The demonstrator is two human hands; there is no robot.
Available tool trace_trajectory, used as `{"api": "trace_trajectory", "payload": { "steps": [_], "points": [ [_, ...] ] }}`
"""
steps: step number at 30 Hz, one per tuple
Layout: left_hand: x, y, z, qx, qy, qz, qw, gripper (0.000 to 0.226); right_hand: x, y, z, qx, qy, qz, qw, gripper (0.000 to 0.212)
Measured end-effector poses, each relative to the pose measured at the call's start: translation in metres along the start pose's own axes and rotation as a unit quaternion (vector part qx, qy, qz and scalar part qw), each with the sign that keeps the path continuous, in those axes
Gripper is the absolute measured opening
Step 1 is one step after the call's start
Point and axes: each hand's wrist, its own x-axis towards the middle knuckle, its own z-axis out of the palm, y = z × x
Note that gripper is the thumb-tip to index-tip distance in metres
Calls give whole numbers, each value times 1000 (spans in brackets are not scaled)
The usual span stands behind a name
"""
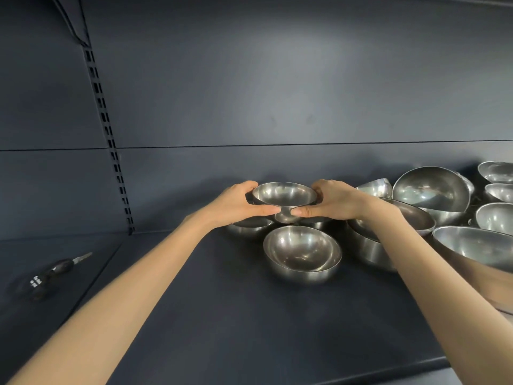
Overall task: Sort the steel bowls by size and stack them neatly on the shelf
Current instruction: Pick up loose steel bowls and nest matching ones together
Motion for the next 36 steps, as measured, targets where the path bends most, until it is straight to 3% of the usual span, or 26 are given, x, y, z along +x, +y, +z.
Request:
{"api": "trace_trajectory", "payload": {
  "steps": [5,7,10,13,17,19,23,27,31,34,36],
  "points": [
    [0,4,-4,-30,29,10,999,44,1,-1,2,63,19,-24,998,70],
    [-3,8,-10,-39,49,14,998,48,1,-4,2,100,36,-43,993,59],
    [-10,9,-20,-45,59,10,997,73,-4,-12,1,189,51,-64,979,36],
    [-18,6,-35,-42,72,-6,996,101,-5,-20,5,281,60,-86,954,53],
    [-40,6,-57,-52,66,-5,996,43,1,-34,16,328,57,-109,937,76],
    [-53,4,-68,-38,70,0,997,35,5,-47,22,337,45,-120,933,78],
    [-80,-7,-93,-25,83,-26,996,50,16,-79,33,307,14,-130,943,79],
    [-101,-33,-114,-20,80,-66,994,66,24,-110,52,277,-14,-134,951,63],
    [-115,-62,-123,-16,60,-124,990,105,33,-128,78,277,-44,-125,952,60],
    [-121,-75,-122,-26,34,-119,992,76,38,-130,96,262,-54,-112,957,62],
    [-120,-83,-123,-23,22,-122,992,70,40,-130,103,255,-61,-104,959,62]
  ]
}}
